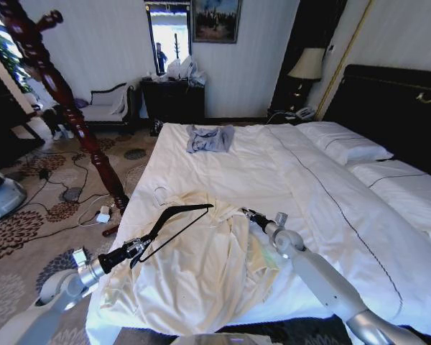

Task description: Pick up the clothes from the bed and hang them on the clothes hanger.

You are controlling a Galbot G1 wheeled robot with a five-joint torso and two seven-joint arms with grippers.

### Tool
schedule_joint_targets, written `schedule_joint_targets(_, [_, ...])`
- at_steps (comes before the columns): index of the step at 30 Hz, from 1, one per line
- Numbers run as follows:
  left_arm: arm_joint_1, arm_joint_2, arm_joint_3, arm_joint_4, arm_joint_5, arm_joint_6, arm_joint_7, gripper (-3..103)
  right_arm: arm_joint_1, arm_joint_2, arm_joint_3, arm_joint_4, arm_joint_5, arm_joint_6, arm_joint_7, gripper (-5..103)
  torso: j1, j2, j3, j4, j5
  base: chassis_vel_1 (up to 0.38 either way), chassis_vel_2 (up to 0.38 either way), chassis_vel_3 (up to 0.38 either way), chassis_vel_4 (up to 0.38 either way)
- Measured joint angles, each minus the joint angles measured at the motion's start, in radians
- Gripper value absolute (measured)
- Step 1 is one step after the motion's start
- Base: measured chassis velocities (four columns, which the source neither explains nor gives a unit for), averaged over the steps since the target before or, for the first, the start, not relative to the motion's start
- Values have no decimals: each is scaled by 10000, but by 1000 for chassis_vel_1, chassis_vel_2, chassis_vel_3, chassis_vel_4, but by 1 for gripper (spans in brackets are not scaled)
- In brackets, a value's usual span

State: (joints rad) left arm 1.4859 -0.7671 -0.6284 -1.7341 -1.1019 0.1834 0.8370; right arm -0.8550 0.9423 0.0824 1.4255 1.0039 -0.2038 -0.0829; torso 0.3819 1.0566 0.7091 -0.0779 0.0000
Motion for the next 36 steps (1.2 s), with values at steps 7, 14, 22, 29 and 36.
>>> schedule_joint_targets(7, [-76, -42, 81, 71, 6, -13, 7, 17, 84, -4, -156, -128, -227, 23, -268, 26, 0, 0, 0, 0, -1, 0, 0, 0, 0])
schedule_joint_targets(14, [-116, -65, 134, 104, 8, -32, 8, 17, 289, 40, -258, -296, -265, 132, -625, 2, 0, 0, 0, 2, 0, 0, 0, 0, 0])
schedule_joint_targets(22, [-104, -68, 95, 143, 18, -53, 29, 17, 290, -7, -322, -308, -371, 213, -1085, 1, 0, 0, 0, 1, 0, 0, 0, 0, 0])
schedule_joint_targets(29, [-77, -99, 91, 116, 19, -58, 53, 17, 283, -174, -131, 32, -1468, 755, -1138, 1, 0, 0, 0, 1, 0, 0, 0, 0, 0])
schedule_joint_targets(36, [-49, -160, 320, -267, -34, -56, 53, 17, 619, -284, 99, 542, -2190, 1402, -1002, 1, 0, 0, 0, 2, 0, 0, 0, 0, 0])
